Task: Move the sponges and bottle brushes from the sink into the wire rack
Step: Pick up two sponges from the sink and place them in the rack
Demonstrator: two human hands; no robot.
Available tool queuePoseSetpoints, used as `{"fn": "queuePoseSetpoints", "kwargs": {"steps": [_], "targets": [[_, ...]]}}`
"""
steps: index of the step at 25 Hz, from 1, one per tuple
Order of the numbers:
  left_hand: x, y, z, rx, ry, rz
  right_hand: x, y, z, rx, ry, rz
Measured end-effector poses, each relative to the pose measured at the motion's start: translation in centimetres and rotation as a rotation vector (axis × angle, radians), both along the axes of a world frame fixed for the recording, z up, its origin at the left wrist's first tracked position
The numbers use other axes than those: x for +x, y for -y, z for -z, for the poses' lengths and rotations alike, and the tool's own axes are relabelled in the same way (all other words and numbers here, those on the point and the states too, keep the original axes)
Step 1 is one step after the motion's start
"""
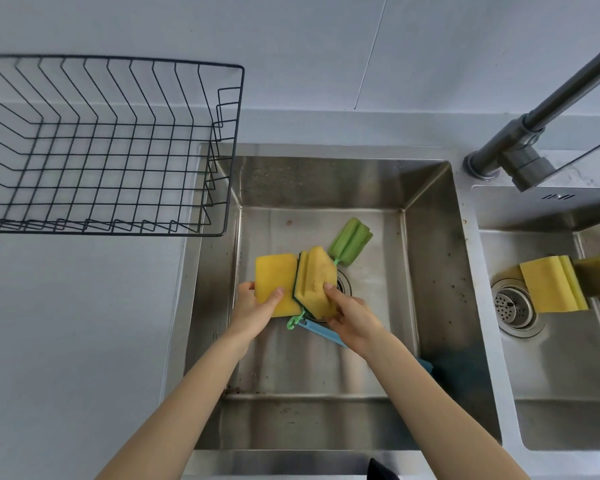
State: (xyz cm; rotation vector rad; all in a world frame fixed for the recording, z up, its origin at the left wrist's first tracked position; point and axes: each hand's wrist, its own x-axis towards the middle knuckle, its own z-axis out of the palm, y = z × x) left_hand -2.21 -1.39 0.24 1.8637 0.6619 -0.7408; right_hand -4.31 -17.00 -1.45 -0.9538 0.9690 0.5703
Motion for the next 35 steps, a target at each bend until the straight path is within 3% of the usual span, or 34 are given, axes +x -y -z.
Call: {"fn": "queuePoseSetpoints", "kwargs": {"steps": [16,25,35], "targets": [[-4.2,-1.4,-6.2,-0.034,0.262,0.025,-3.7,1.4,-6.8,-0.330,0.296,0.072],[-6.1,-5.4,-10.2,0.092,0.552,0.160,-4.8,-2.4,-10.2,-0.326,0.403,0.072],[-3.5,-12.0,-13.5,0.120,0.738,0.073,-2.9,-7.3,-13.6,-0.285,0.528,0.101]]}}
